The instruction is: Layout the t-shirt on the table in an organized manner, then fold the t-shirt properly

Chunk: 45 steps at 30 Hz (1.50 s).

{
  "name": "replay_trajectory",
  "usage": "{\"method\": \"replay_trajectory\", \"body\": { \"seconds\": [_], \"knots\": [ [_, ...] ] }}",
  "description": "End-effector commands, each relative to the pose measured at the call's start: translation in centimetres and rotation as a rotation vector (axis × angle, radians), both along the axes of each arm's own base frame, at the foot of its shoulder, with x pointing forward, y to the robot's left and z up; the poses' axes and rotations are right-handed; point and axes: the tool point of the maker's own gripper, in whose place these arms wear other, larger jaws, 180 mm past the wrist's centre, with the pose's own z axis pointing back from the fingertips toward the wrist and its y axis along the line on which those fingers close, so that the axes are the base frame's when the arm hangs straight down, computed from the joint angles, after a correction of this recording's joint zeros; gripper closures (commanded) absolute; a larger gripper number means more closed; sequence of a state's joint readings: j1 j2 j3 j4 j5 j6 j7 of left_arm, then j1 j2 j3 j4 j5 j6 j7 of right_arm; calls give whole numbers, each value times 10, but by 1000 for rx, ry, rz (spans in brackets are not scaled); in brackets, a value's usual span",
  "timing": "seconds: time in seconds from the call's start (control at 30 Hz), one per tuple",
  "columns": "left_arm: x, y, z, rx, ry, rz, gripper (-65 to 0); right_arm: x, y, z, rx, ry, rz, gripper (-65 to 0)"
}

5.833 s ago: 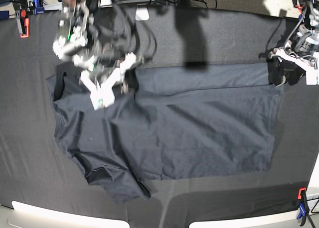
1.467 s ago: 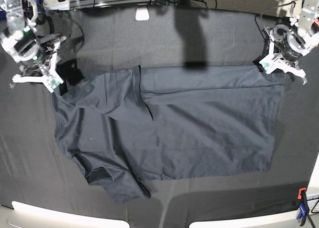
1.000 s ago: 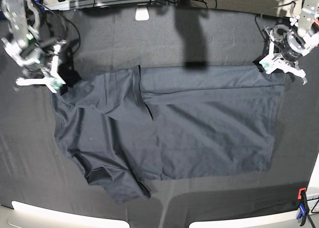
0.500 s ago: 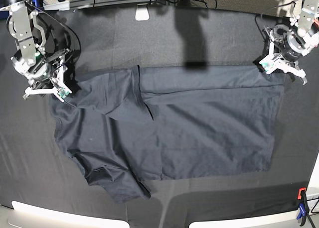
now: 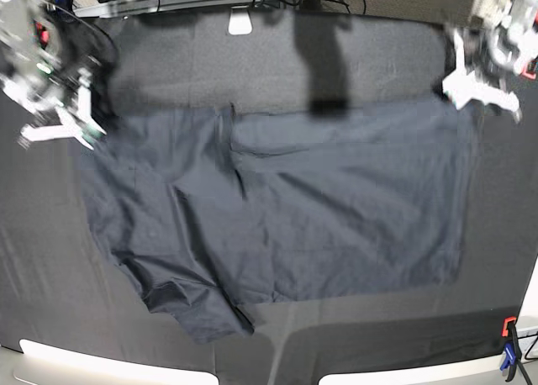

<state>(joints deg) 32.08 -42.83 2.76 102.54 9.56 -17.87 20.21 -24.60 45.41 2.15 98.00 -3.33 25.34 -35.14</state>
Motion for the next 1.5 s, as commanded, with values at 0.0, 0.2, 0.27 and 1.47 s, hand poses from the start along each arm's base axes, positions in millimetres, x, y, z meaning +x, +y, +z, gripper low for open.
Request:
{"method": "replay_trajectory", "body": {
  "seconds": [0.0,0.2,0.27,1.47],
  "knots": [
    [1,9,10,34,-18,3,0,8,-10,18,-32,-45,0,0],
    [-19,27,30,14,-15,77,0,-22,-11,33,72,11,5,0],
    [-23,35,38,26,-22,90,0,-29,-11,37,110,24,-2,0],
    [-41,32,52,-48,-3,64,0,-18,55,66,269,-124,111,-340]
  ]
}}
